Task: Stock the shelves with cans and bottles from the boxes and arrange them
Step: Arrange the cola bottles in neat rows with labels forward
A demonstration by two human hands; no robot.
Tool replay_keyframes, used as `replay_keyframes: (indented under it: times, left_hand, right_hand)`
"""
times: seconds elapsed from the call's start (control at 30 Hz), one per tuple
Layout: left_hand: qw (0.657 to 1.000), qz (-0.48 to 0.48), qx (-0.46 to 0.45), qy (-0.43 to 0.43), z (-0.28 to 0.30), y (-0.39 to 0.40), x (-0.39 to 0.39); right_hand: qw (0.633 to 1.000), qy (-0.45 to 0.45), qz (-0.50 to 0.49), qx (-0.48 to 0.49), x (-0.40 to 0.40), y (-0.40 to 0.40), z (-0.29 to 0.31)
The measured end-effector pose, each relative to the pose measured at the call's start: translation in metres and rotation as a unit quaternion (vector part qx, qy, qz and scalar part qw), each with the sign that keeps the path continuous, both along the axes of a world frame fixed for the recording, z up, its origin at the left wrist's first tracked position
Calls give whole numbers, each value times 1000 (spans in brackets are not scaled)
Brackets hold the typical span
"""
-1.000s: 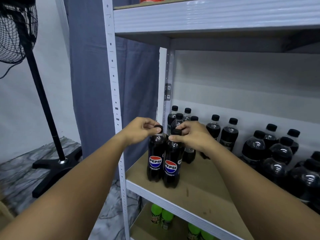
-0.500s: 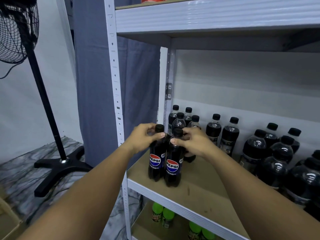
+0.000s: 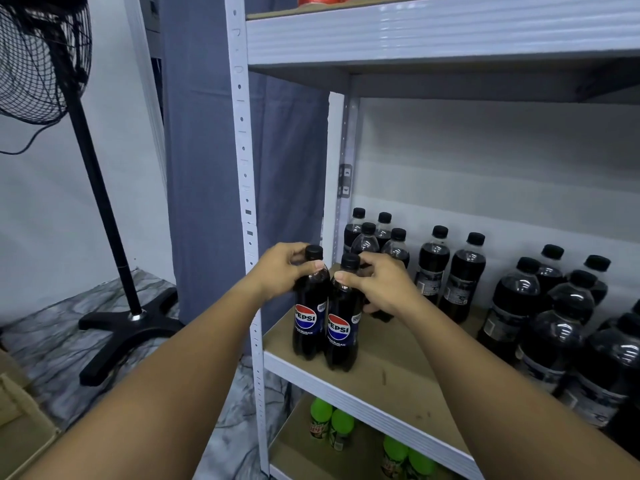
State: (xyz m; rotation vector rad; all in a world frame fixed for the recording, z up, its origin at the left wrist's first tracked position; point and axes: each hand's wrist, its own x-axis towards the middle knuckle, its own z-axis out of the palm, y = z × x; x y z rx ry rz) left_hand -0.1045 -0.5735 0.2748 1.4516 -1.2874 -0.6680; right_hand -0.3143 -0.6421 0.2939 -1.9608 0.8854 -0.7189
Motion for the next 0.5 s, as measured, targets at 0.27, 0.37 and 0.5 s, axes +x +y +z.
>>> replay_keyframes:
  times: [0.27, 0.37, 0.5]
  left_hand:
    - [999, 29, -4, -21, 1, 5, -1]
    - [999, 37, 1, -35, 2, 5, -3]
    - [998, 40, 4, -47, 7, 5, -5]
  right_hand:
    - [1000, -8, -3, 4, 5, 0, -4]
    - [1000, -8, -1, 9, 3, -1, -4]
    - [1000, -5, 0, 10, 3, -2, -5]
